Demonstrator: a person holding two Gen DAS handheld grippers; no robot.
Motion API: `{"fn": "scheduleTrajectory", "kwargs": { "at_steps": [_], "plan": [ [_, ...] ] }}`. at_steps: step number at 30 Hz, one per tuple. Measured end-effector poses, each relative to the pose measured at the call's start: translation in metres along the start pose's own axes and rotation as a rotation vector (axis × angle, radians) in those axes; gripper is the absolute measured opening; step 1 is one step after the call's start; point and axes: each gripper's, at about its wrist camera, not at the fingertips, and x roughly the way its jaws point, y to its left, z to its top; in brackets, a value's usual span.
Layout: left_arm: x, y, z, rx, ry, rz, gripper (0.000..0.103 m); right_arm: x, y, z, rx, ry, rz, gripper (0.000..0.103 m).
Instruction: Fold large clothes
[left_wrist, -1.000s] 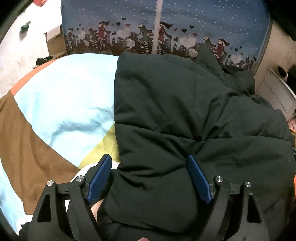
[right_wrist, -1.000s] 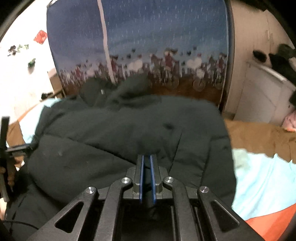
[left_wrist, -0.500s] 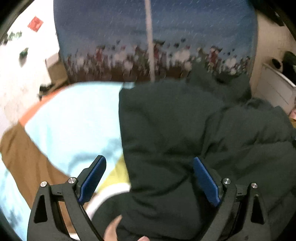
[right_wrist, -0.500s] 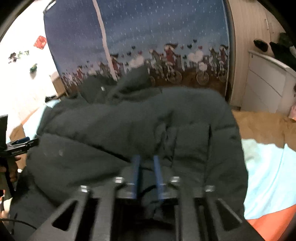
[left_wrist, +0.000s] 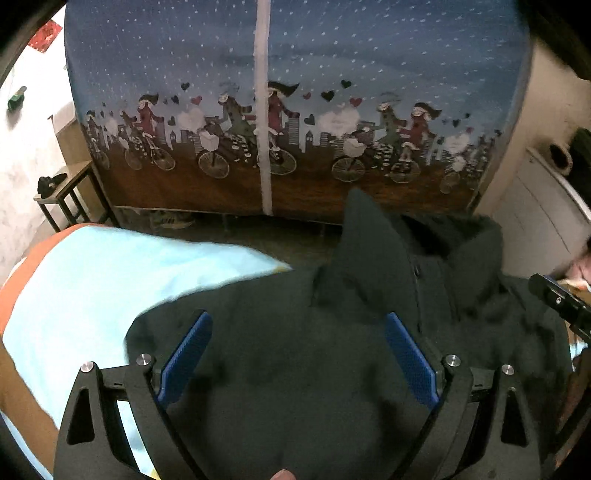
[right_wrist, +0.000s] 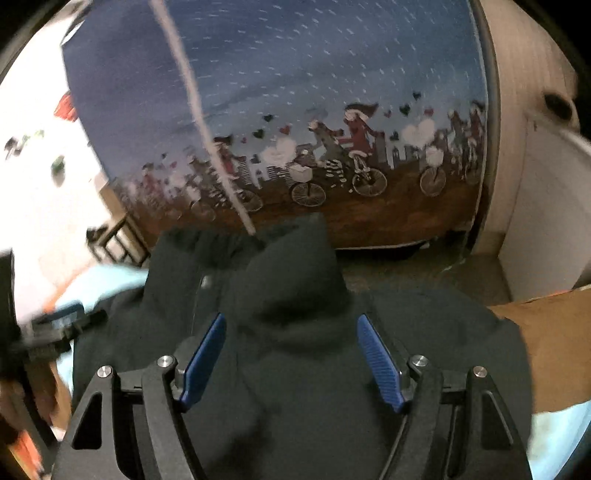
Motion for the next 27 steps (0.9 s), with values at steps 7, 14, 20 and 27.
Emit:
{"fn": "scheduleTrajectory", "kwargs": {
  "at_steps": [7,14,20,27],
  "plan": [
    [0.037,-0.018,0.029,0.012,0.014,0.026,0.092,0.053,0.007,0.007,0.064,0.041,-0.046,0.072],
    [0.061,-0.04,0.043,0.0,0.056,0.104,0.084,0.066,-0.008,-0.003,0.136,0.03,-0.053,0.036],
    [0.05,-0.039,0.054,-0.031,0.029,0.015,0.01,0.051,-0.018,-0.01,0.18,0.005,0.023,0.009],
    [0.014,-0.034,0.063,-0.063,-0.054,-0.054,0.0,0.018,-0.014,-0.013,0.15,-0.064,0.054,0.002]
  ]
}}
